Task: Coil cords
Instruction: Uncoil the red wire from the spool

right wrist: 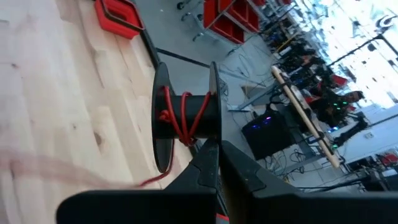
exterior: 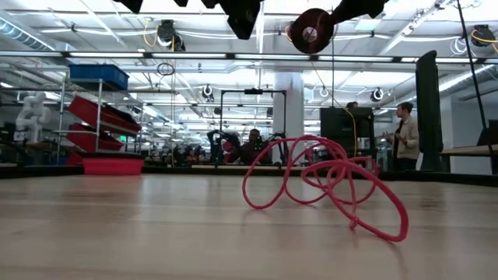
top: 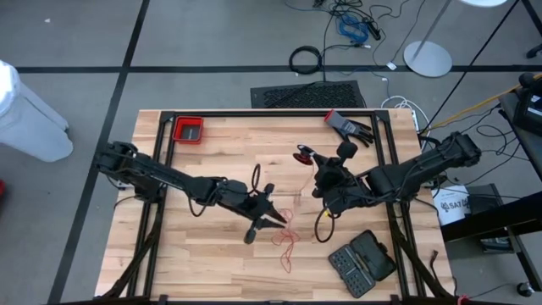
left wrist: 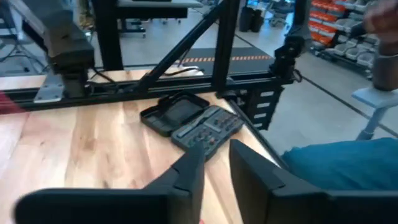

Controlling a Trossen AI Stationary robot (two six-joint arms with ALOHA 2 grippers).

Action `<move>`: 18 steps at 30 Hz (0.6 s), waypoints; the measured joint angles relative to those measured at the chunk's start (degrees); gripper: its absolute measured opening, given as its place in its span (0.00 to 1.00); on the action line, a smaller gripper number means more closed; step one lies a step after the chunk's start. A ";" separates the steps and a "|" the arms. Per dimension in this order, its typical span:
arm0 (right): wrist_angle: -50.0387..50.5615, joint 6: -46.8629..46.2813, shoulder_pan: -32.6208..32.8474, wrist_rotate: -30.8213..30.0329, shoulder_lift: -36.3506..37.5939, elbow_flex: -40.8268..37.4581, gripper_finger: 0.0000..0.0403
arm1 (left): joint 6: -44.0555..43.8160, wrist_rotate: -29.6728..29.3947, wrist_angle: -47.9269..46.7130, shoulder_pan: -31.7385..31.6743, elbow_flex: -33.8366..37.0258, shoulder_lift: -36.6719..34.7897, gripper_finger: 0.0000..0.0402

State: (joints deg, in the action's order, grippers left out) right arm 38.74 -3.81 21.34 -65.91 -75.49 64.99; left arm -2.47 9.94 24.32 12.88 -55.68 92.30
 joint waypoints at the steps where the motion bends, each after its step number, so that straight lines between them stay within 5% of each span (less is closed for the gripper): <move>1: 0.01 -0.02 0.00 0.98 0.32 0.00 0.00 | -0.01 0.05 -0.04 0.00 0.00 -0.17 0.24; 18: 1.35 -8.03 1.30 7.86 7.02 0.00 0.00 | 0.23 -11.50 -10.49 -0.15 0.00 -7.51 0.30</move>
State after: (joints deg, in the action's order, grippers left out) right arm 40.09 -11.84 22.64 -58.05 -68.47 64.99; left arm -2.24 -1.56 13.83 12.73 -55.68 84.78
